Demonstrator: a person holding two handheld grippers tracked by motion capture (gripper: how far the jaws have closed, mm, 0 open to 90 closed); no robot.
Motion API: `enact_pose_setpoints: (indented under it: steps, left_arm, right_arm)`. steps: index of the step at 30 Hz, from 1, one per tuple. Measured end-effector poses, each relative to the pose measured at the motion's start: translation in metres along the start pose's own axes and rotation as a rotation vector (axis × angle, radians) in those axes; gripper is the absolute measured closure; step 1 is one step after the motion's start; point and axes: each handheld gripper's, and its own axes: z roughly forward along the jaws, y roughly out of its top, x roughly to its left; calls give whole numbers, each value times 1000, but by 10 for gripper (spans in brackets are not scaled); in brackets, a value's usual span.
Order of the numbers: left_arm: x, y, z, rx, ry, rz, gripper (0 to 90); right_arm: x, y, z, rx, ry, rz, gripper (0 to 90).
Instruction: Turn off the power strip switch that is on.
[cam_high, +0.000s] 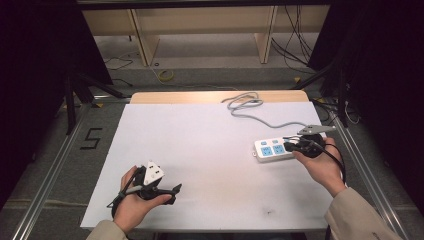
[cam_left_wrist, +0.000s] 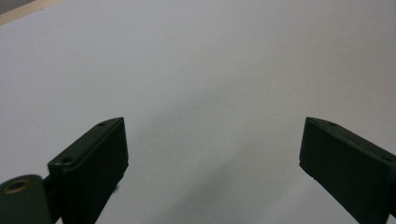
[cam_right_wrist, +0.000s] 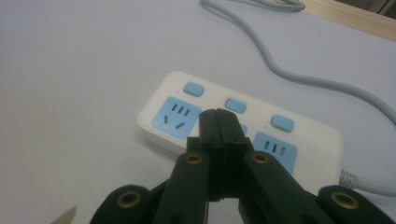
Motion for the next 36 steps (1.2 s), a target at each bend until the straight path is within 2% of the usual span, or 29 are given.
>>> enact_pose_setpoints:
  steps: [36]
  left_arm:
    - [0, 0, 1, 8, 3, 8, 79]
  right_arm:
    - [-8, 14, 16, 25, -18, -1, 900]
